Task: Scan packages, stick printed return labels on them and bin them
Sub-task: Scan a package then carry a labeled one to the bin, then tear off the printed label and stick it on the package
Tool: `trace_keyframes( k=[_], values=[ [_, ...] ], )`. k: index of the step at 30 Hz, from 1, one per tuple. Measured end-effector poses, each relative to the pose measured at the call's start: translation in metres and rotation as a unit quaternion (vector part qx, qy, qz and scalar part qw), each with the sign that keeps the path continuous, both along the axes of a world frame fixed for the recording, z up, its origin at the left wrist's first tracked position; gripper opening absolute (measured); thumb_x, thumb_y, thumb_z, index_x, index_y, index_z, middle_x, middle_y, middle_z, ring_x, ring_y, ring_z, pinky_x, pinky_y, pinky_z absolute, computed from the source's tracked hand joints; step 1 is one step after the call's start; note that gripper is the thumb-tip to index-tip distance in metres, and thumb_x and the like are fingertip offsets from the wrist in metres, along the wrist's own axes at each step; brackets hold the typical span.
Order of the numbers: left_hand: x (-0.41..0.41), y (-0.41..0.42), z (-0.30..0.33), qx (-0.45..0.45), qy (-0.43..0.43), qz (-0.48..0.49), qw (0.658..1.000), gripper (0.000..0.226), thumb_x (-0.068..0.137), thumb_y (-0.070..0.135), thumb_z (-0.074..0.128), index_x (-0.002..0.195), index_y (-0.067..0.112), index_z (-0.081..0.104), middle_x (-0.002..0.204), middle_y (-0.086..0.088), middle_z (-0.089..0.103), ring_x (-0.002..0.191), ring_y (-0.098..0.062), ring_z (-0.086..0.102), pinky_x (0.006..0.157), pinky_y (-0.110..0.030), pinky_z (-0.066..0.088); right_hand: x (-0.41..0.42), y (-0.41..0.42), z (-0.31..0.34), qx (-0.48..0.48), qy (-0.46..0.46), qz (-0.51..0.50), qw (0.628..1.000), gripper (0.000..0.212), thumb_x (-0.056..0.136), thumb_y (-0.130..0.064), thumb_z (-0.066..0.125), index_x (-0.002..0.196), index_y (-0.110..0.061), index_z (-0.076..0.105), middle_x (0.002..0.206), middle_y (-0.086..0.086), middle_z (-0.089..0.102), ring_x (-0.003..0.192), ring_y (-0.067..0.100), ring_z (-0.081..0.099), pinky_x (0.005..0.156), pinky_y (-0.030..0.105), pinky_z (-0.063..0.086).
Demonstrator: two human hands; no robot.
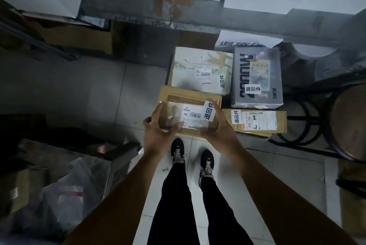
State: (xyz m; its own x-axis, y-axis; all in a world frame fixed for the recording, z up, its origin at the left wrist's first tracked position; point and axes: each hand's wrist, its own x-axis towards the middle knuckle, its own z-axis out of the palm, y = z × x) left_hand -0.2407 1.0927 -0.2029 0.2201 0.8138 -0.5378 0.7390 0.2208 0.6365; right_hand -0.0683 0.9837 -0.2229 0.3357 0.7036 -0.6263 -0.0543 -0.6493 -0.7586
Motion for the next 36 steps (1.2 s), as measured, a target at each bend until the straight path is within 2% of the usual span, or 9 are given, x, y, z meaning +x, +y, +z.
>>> trace_keyframes(
  k=[5, 7, 11, 17, 25, 28, 30, 33, 36],
  values=[
    [0.006, 0.012, -0.024, -0.008, -0.020, -0.007, 1.000, 0.092, 0.079, 0.035, 0.081, 0.152, 0.040, 0.024, 0.125, -0.002, 0.031, 0.111, -0.014, 0.040, 0.091, -0.025, 0.039, 0.011, 0.018, -0.020, -0.009, -0.022, 0.017, 1.000, 0.098, 0.082, -0.009, 0.074, 0.146, -0.057, 0.016, 0.126, -0.002, 0.062, 0.083, 0.013, 0.073, 0.062, 0.035, 0.062],
    [0.006, 0.014, -0.032, -0.010, -0.016, -0.013, 1.000, 0.093, 0.079, 0.035, 0.081, 0.151, 0.041, 0.024, 0.131, -0.007, 0.032, 0.108, -0.014, 0.042, 0.090, -0.023, 0.040, 0.013, 0.020, -0.027, -0.015, -0.036, 0.028, 0.999, 0.097, 0.083, -0.009, 0.074, 0.145, -0.057, 0.016, 0.127, -0.003, 0.062, 0.087, 0.013, 0.073, 0.068, 0.037, 0.062],
    [0.003, 0.011, -0.042, -0.017, -0.003, -0.037, 0.999, 0.093, 0.079, 0.033, 0.081, 0.151, 0.044, 0.024, 0.135, -0.008, 0.030, 0.089, -0.005, 0.051, 0.083, -0.018, 0.044, 0.008, 0.014, -0.039, -0.030, -0.084, 0.057, 0.994, 0.095, 0.083, -0.014, 0.075, 0.147, -0.050, 0.014, 0.130, -0.001, 0.058, 0.109, 0.014, 0.059, 0.083, 0.016, 0.048],
    [0.002, 0.008, -0.046, -0.008, -0.002, -0.034, 0.999, 0.094, 0.081, 0.030, 0.080, 0.154, 0.038, 0.020, 0.138, -0.011, 0.028, 0.100, -0.015, 0.054, 0.079, -0.013, 0.042, 0.007, 0.016, -0.044, -0.014, -0.101, 0.051, 0.994, 0.097, 0.081, -0.014, 0.075, 0.147, -0.052, 0.014, 0.135, 0.003, 0.056, 0.115, 0.021, 0.058, 0.093, 0.041, 0.055],
    [0.005, 0.006, -0.051, -0.001, 0.038, -0.064, 0.997, 0.098, 0.082, 0.038, 0.078, 0.156, 0.039, 0.013, 0.141, -0.013, 0.028, 0.091, -0.012, 0.051, 0.076, -0.021, 0.046, 0.010, 0.014, -0.056, -0.017, -0.106, 0.062, 0.992, 0.099, 0.082, -0.015, 0.076, 0.147, -0.053, 0.012, 0.141, 0.004, 0.049, 0.125, 0.020, 0.049, 0.099, 0.037, 0.047],
    [0.004, 0.004, -0.050, -0.004, 0.044, -0.073, 0.996, 0.098, 0.083, 0.040, 0.076, 0.155, 0.042, 0.011, 0.146, -0.012, 0.025, 0.100, -0.018, 0.056, 0.077, -0.026, 0.046, 0.011, 0.013, -0.053, -0.025, -0.105, 0.066, 0.992, 0.100, 0.082, -0.016, 0.076, 0.149, -0.050, 0.011, 0.141, 0.004, 0.050, 0.123, 0.018, 0.048, 0.102, 0.038, 0.046],
    [0.005, 0.003, -0.046, 0.001, 0.059, -0.087, 0.994, 0.097, 0.083, 0.042, 0.075, 0.155, 0.043, 0.010, 0.152, -0.013, 0.017, 0.120, -0.031, 0.054, 0.083, -0.034, 0.050, 0.010, 0.012, -0.048, -0.025, -0.113, 0.064, 0.991, 0.100, 0.082, -0.017, 0.077, 0.151, -0.047, 0.012, 0.141, 0.004, 0.050, 0.125, 0.019, 0.047, 0.105, 0.040, 0.044],
    [0.007, 0.002, -0.033, 0.033, 0.105, -0.107, 0.988, 0.094, 0.084, 0.048, 0.071, 0.155, 0.042, 0.010, 0.160, -0.012, 0.005, 0.145, -0.040, 0.022, 0.097, -0.053, 0.048, 0.009, 0.007, -0.037, -0.046, -0.149, 0.059, 0.986, 0.101, 0.083, -0.022, 0.077, 0.155, -0.037, 0.008, 0.149, 0.005, 0.041, 0.134, 0.023, 0.043, 0.107, 0.041, 0.039],
    [0.011, -0.001, -0.010, 0.100, 0.137, -0.144, 0.975, 0.087, 0.086, 0.052, 0.064, 0.154, 0.042, 0.010, 0.161, -0.011, 0.006, 0.148, -0.038, 0.012, 0.108, -0.057, 0.038, 0.009, -0.003, -0.016, -0.059, -0.194, 0.056, 0.978, 0.095, 0.086, -0.028, 0.073, 0.157, -0.029, 0.010, 0.152, 0.005, 0.036, 0.135, 0.027, 0.042, 0.105, 0.039, 0.038]
  ],
)
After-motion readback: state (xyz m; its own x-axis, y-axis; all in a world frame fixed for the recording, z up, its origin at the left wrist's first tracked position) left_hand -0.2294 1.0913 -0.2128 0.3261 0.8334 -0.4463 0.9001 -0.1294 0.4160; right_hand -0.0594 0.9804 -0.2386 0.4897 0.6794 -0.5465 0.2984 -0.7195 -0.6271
